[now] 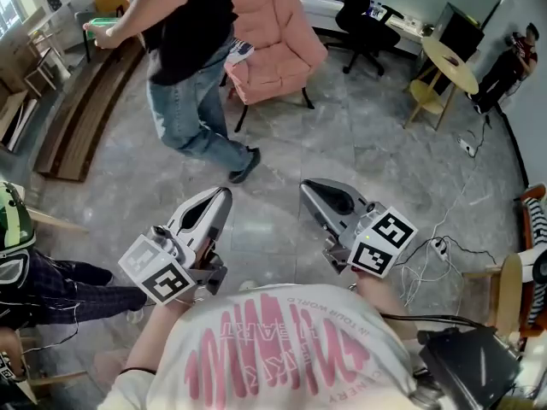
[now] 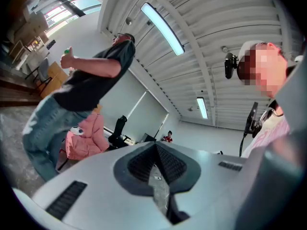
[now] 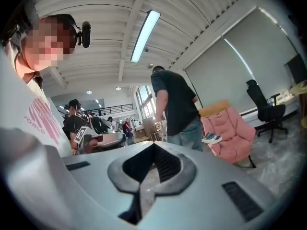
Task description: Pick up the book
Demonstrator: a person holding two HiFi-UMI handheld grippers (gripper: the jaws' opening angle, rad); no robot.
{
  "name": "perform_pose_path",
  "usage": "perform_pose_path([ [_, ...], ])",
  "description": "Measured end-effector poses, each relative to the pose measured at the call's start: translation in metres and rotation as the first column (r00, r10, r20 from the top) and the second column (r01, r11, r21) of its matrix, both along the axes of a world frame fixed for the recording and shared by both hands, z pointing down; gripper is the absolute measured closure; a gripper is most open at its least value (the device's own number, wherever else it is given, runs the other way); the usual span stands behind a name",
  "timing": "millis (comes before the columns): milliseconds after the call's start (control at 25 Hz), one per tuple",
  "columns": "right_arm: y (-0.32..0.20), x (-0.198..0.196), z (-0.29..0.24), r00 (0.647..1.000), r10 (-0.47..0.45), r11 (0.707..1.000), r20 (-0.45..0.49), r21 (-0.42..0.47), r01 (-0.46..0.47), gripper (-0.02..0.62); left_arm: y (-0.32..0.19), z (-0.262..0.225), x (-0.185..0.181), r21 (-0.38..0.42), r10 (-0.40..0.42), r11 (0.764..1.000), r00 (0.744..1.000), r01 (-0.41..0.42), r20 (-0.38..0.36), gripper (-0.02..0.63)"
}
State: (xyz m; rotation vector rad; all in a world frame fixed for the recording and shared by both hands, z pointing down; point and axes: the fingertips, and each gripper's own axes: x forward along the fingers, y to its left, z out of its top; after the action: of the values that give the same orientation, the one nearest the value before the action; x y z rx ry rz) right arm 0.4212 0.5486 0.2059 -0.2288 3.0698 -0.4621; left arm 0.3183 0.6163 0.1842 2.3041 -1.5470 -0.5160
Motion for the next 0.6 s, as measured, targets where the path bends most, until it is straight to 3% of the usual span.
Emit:
perform_pose_path([
  [320,0.008,-0.008,0.004,1.000,0.003,1.000,0.000,-0.009,-0.003,0.588,0.009,0.006,-0.008,-0.006,-0.004,1.000,1.000,0.004,-0.012,0.598],
  [600,0.002,-0.028,-0.013,0.991,0.028,0.993,0.132,-0.122,-0.012,0.588,0.010,-0.003,-0.039,-0.006,0.004,1.000,1.000,-0.004,-0.017,0.598],
])
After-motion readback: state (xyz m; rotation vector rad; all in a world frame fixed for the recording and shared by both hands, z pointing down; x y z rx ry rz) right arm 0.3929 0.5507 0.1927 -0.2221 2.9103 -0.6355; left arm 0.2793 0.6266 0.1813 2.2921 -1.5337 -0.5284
